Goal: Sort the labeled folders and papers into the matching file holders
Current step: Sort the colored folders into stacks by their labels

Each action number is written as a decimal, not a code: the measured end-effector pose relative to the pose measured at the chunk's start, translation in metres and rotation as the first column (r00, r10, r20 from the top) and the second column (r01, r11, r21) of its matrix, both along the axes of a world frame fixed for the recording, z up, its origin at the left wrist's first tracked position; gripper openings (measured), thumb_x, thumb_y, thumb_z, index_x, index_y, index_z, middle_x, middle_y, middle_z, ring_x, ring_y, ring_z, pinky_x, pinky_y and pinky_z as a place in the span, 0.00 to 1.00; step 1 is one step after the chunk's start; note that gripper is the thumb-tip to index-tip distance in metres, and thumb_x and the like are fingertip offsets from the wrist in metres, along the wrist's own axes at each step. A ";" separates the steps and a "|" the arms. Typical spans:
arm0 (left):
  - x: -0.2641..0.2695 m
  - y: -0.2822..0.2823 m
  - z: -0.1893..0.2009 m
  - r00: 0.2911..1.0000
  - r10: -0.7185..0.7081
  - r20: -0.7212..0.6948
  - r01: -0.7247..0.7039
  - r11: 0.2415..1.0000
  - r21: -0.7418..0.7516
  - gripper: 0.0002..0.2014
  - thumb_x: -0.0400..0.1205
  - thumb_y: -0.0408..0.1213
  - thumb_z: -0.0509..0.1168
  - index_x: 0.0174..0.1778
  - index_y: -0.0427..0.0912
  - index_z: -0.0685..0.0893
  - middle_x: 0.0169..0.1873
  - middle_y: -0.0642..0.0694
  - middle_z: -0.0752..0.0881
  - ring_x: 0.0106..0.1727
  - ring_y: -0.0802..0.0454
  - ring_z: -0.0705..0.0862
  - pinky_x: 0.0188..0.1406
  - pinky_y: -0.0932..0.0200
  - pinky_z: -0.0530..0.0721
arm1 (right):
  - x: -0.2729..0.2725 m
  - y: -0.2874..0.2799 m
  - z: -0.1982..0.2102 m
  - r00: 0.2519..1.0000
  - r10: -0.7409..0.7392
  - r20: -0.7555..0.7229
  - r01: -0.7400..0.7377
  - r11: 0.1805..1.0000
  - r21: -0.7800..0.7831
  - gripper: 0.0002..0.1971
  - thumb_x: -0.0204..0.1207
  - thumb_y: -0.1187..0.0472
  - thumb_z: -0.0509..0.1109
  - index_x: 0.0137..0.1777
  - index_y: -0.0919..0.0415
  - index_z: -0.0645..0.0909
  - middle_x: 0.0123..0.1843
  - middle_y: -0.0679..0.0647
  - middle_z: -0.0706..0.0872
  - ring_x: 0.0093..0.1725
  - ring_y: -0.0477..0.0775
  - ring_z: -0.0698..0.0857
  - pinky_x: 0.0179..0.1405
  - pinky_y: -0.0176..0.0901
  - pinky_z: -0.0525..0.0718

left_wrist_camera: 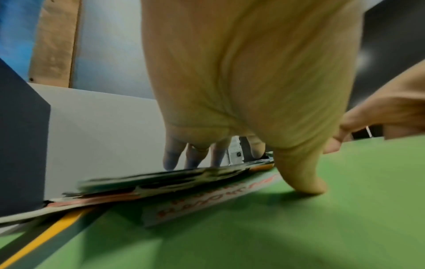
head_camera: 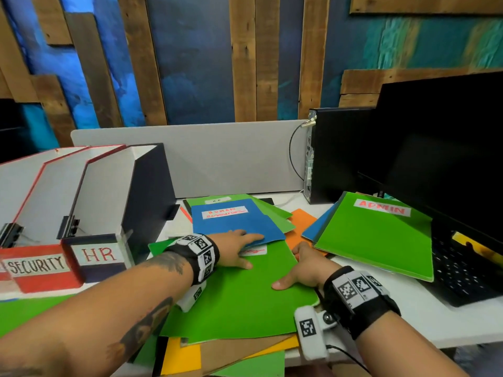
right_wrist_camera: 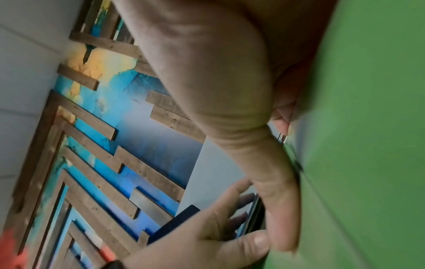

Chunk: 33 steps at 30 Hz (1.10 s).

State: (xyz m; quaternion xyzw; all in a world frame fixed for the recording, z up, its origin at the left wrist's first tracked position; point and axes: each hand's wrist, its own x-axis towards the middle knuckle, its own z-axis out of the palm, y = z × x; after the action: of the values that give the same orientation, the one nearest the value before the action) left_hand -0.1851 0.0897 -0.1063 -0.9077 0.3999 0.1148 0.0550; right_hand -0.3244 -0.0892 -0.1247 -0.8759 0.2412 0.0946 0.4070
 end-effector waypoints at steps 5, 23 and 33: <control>0.021 0.009 0.000 0.994 0.037 0.102 -0.035 0.999 -0.021 0.35 0.86 0.44 0.62 0.83 0.74 0.53 0.77 0.43 0.71 0.57 0.39 0.86 0.57 0.41 0.88 | -0.006 0.004 0.019 0.998 0.052 0.034 -0.051 0.998 -0.029 0.51 0.55 0.49 0.91 0.74 0.55 0.65 0.68 0.55 0.80 0.63 0.60 0.85 0.61 0.60 0.88; -0.105 -0.014 0.096 0.963 -0.102 -0.250 0.122 0.990 0.067 0.57 0.70 0.68 0.76 0.89 0.57 0.50 0.87 0.52 0.61 0.86 0.49 0.63 0.84 0.51 0.64 | -0.017 -0.019 0.046 0.962 -0.143 0.233 -0.103 0.600 0.794 0.23 0.71 0.84 0.66 0.64 0.71 0.85 0.63 0.79 0.85 0.46 0.63 0.89 0.34 0.45 0.91; -0.113 -0.010 0.145 0.988 -0.155 -0.004 0.146 0.933 -0.328 0.21 0.85 0.36 0.66 0.76 0.50 0.81 0.20 0.56 0.77 0.21 0.62 0.79 0.26 0.64 0.79 | -0.029 -0.013 0.056 0.969 0.041 0.242 -0.093 0.973 0.209 0.39 0.66 0.74 0.83 0.73 0.52 0.72 0.52 0.54 0.81 0.49 0.57 0.83 0.44 0.48 0.83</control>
State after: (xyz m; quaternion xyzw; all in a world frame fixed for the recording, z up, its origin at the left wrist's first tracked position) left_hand -0.2984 0.0802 0.0384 -0.8691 0.4825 0.0558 -0.0935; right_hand -0.3532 -0.1020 -0.0685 -0.8384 0.1493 0.0294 0.5233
